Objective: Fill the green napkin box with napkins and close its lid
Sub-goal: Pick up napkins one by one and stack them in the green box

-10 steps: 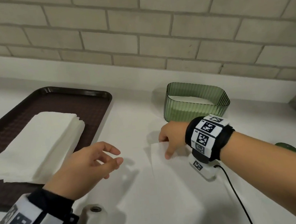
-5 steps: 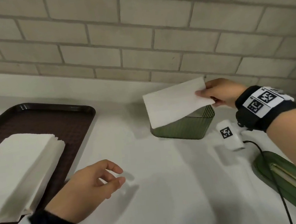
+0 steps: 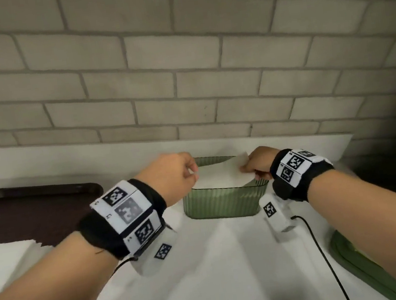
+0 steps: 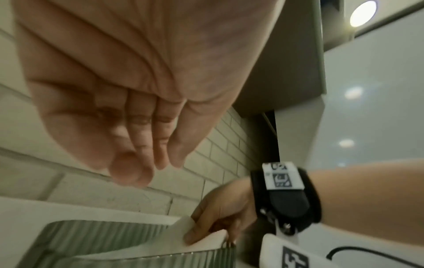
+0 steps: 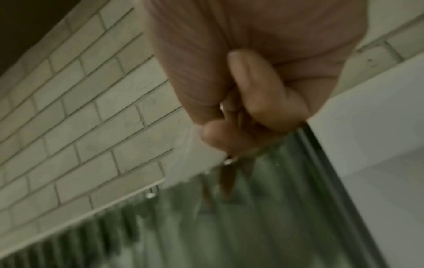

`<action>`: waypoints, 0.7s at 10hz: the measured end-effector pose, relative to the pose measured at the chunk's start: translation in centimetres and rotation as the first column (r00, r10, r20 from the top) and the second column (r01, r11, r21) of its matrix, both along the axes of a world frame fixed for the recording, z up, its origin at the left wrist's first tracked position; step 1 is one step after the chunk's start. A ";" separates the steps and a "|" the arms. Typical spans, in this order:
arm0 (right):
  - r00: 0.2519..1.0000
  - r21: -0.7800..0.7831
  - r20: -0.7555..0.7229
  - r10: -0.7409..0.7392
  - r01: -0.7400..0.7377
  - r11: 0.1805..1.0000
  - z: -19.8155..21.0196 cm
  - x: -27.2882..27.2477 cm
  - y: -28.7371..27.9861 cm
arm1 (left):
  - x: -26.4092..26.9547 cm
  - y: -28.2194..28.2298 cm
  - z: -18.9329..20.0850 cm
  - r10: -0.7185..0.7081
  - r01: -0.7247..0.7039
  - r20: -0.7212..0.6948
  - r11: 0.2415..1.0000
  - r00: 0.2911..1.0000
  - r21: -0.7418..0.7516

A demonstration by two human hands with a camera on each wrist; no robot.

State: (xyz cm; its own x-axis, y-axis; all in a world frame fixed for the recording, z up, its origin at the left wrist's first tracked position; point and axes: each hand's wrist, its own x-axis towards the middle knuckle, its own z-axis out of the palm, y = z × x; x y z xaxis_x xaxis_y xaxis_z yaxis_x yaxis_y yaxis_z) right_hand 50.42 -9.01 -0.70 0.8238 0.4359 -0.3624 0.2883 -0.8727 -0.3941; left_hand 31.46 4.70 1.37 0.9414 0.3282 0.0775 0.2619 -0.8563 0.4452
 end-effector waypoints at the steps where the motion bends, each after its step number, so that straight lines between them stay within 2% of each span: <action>1: 0.980 -0.200 0.167 0.109 -0.075 0.977 0.6 -0.4 0.2 | 3.7 -0.3 0.2 -0.071 0.078 -0.073 0.992 0.995 0.097; 2: 0.843 -0.365 0.465 0.271 -0.097 0.926 1.3 -1.0 0.1 | 7.1 -0.2 -0.5 -0.097 0.144 -0.232 0.970 0.968 0.194; 3: 0.814 -0.358 0.416 0.406 -0.264 0.896 1.4 -1.2 0.2 | 9.4 -0.5 -1.2 -0.092 0.192 -0.381 0.954 0.920 0.232; 4: 0.847 -0.359 0.180 0.500 -0.416 0.835 0.9 -1.3 0.5 | 11.0 -0.8 -2.5 -0.110 0.253 -0.498 0.940 0.860 0.230; 5: 0.796 -0.467 0.090 0.598 -0.497 0.731 -0.3 -0.6 1.5 | 12.2 -0.4 -4.4 -0.107 0.323 -0.591 0.906 0.800 0.273; 6: 0.767 -0.536 0.059 0.638 -0.515 0.669 -1.3 -0.2 2.5 | 12.8 0.0 -5.1 -0.106 0.325 -0.565 0.896 0.818 0.303; 7: 0.756 -0.620 0.091 0.648 -0.466 0.631 -1.8 -0.4 3.1 | 12.0 -0.1 -4.6 -0.092 0.376 -0.579 0.840 0.810 0.391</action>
